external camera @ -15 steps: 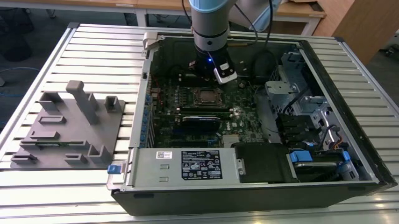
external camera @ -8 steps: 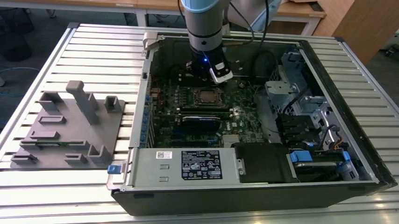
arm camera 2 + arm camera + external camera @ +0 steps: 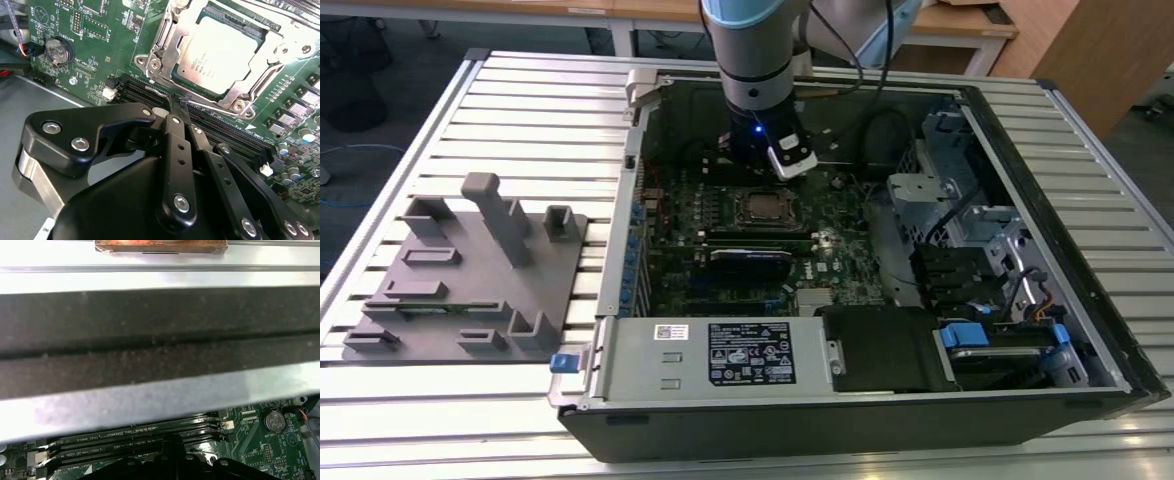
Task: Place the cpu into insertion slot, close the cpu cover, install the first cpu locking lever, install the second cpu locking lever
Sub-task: 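Install the first cpu locking lever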
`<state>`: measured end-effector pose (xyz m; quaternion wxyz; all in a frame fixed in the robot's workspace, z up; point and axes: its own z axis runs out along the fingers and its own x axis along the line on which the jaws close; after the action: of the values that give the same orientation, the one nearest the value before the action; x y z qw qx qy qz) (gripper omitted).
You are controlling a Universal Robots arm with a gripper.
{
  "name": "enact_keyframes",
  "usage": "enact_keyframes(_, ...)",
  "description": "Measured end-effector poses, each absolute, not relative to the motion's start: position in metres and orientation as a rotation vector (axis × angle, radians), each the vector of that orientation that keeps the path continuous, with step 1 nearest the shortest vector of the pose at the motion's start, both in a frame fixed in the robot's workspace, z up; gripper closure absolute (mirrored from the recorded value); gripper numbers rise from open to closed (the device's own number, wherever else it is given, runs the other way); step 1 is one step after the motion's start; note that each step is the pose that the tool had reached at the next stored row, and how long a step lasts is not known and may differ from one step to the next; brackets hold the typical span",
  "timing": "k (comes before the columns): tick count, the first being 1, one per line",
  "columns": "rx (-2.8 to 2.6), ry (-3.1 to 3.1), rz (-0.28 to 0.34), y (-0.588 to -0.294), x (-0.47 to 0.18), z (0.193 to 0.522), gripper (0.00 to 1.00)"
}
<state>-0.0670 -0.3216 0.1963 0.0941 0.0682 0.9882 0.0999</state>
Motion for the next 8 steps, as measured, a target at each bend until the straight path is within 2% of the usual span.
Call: enact_keyframes(8, 0.202, 2.927, 0.302, -0.3249, -0.0678, 0.1963, 0.9)
